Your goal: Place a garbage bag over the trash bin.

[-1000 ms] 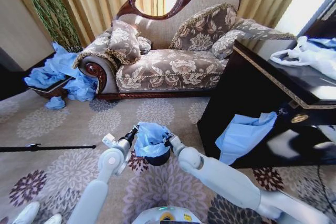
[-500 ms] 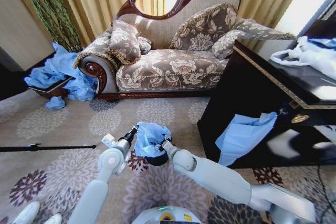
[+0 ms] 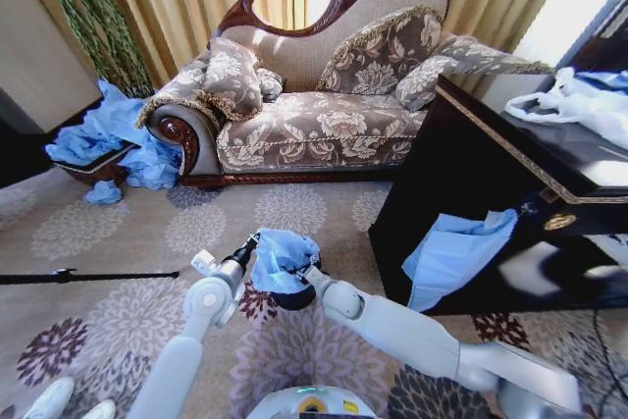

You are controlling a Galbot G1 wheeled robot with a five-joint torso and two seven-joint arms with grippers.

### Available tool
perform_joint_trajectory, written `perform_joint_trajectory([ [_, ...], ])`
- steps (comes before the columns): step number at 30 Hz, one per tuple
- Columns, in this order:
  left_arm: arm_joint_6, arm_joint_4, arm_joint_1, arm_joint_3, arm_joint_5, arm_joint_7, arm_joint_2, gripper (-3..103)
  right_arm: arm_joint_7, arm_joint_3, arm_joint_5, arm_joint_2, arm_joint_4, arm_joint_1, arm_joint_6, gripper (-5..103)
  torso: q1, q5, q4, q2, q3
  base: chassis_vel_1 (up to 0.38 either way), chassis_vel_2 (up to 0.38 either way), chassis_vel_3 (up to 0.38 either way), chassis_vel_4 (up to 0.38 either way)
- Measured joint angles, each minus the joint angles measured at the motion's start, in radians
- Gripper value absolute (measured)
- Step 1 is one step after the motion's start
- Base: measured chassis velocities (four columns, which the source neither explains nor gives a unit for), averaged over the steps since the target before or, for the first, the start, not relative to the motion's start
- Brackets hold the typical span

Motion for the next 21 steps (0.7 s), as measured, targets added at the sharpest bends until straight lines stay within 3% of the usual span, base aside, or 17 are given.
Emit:
perform_joint_trajectory([
  [3, 0.0, -0.001, 0.001, -0.002, -0.002, 0.002, 0.003, 0, -0.006, -0.005, -0.007, 0.006, -0.01, 0.002, 0.001, 38, 0.0, 0.0, -0.0001, 0.0, 0.0, 0.0, 0.0, 0.0, 0.0],
  [6, -0.001, -0.002, 0.002, -0.003, -0.003, 0.004, 0.005, 0, -0.008, -0.007, -0.009, 0.014, -0.022, 0.001, 0.001, 35, 0.0, 0.0, 0.0, 0.0, 0.0, 0.0, 0.0, 0.0, 0.0],
  [7, -0.001, -0.004, 0.002, -0.003, -0.005, 0.004, 0.006, 0, -0.008, -0.006, -0.012, 0.022, -0.039, -0.001, 0.004, 25, 0.0, 0.0, 0.0, 0.0, 0.0, 0.0, 0.0, 0.0, 0.0],
  [9, -0.001, -0.006, 0.002, -0.004, -0.005, 0.004, 0.007, 0, -0.008, -0.005, -0.015, 0.027, -0.049, -0.003, 0.009, 25, 0.0, 0.0, 0.0, 0.0, 0.0, 0.0, 0.0, 0.0, 0.0],
  [12, -0.002, -0.009, 0.006, -0.004, -0.006, 0.005, 0.008, 0, 0.005, 0.002, -0.014, 0.029, -0.055, -0.007, 0.015, 9, 0.0, 0.0, 0.0, 0.0, 0.0, 0.0, 0.0, 0.0, 0.0],
  [15, -0.002, -0.012, 0.008, -0.004, -0.006, 0.005, 0.008, 0, 0.016, 0.006, -0.011, 0.023, -0.044, -0.009, 0.016, 2, 0.0, 0.0, 0.0, 0.0, 0.0, 0.0, 0.0, 0.0, 0.0],
  [21, -0.002, -0.018, 0.01, -0.002, -0.007, 0.006, 0.007, 0, 0.049, 0.012, -0.003, 0.002, -0.004, -0.012, 0.016, 0, 0.0, 0.0, -0.0001, 0.0, 0.0, 0.0, 0.0, 0.0, 0.0],
])
